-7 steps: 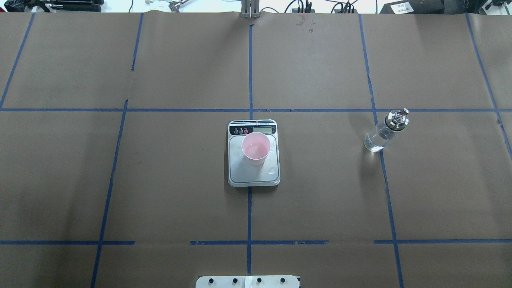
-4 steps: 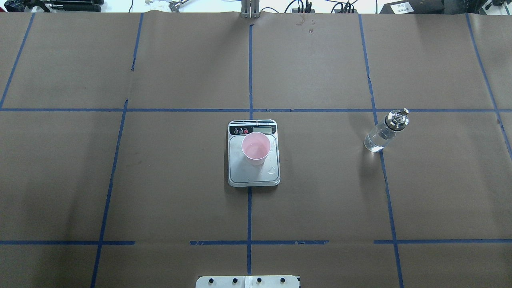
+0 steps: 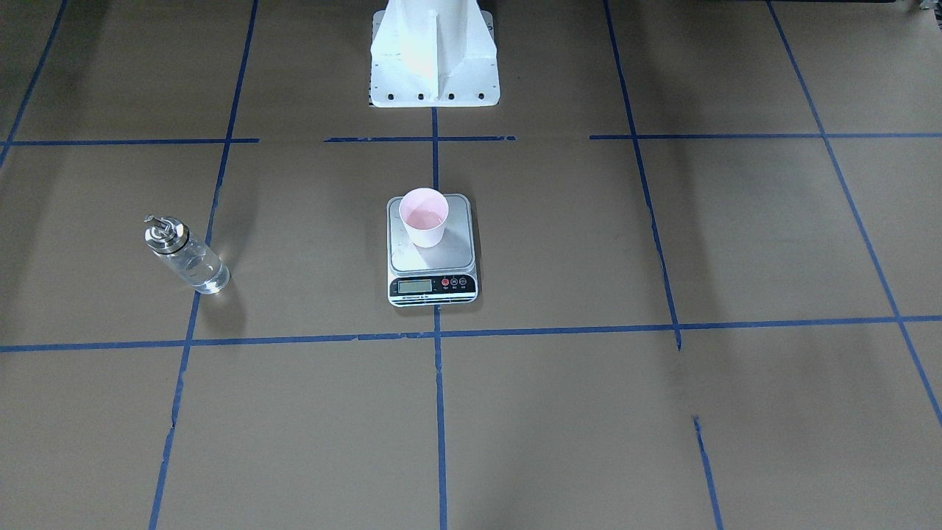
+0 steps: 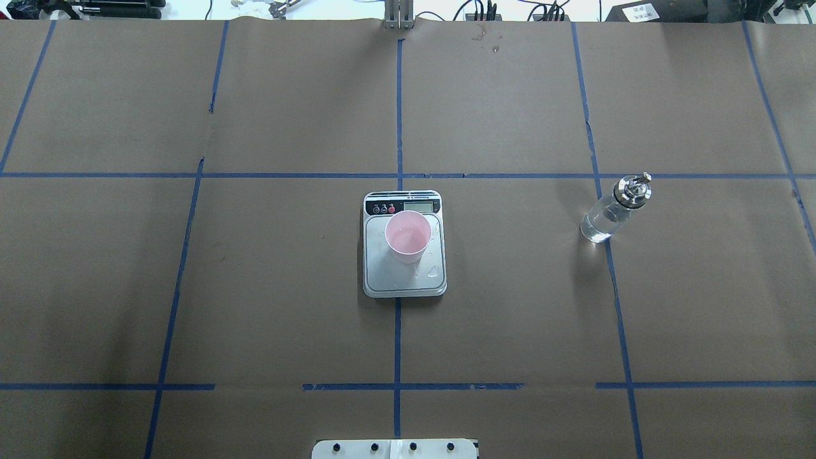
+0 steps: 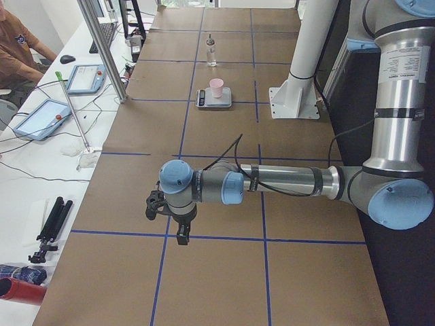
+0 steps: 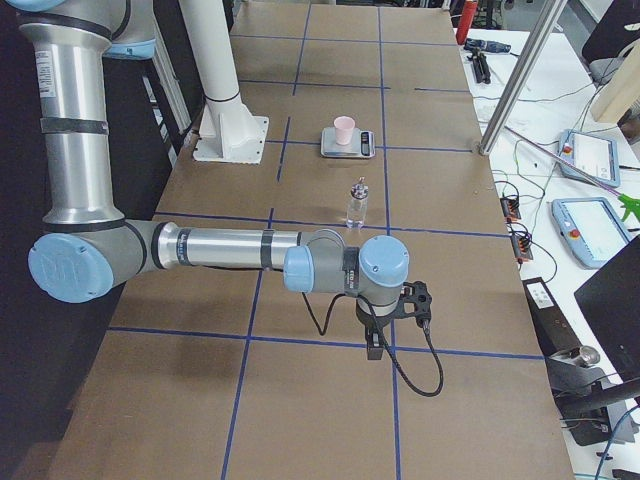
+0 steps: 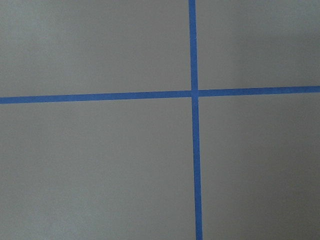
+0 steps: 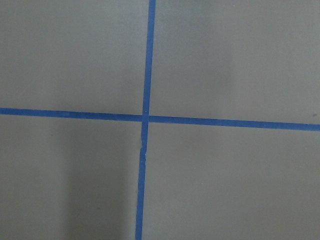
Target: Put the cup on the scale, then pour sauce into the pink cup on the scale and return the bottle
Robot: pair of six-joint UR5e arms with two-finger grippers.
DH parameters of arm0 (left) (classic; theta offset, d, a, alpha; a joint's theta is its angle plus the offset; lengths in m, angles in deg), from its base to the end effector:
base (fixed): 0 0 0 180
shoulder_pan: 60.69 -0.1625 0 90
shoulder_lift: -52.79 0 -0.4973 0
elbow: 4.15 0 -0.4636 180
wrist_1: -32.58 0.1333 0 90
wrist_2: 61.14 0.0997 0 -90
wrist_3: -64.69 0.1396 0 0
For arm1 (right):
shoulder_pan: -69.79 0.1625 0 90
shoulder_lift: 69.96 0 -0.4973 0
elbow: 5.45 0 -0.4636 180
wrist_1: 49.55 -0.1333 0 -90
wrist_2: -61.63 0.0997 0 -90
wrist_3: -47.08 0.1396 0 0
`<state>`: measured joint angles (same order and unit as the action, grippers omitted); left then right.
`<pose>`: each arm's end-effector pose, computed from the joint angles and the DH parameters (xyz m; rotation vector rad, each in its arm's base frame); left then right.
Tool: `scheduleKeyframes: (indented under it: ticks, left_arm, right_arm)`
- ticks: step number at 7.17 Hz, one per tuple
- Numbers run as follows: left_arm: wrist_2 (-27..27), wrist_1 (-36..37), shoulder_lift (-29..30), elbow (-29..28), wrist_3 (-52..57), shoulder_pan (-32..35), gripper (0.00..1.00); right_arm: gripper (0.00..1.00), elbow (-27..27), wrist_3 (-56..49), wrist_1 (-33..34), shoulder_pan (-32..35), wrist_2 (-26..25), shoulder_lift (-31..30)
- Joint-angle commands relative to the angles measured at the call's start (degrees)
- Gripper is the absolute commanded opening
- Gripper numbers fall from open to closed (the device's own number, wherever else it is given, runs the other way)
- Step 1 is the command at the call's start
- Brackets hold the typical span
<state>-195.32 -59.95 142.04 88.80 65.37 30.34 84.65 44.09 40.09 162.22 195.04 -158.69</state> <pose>-0.0461 -0.5636 0.7335 0.0899 0.7694 0.0260 0.0618 -0.5751 0.7470 0.0645 -0.7554 -0.0207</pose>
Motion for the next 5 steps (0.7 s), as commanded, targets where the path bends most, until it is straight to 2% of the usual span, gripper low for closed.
scheduleKeyframes:
  ticks: [1,5]
  left_arm:
    - [0.06,-1.25,0.14,0.12,-0.24,0.82,1.00]
    - [-0.02,-1.16,0.14,0.12,-0.24,0.82,1.00]
  right_arm:
    - [1.00,0.08,0.00,0.00,0.03,0.00,0.05]
    - [1.00,0.00,0.00,0.00,-0.06,0.88,-0.04]
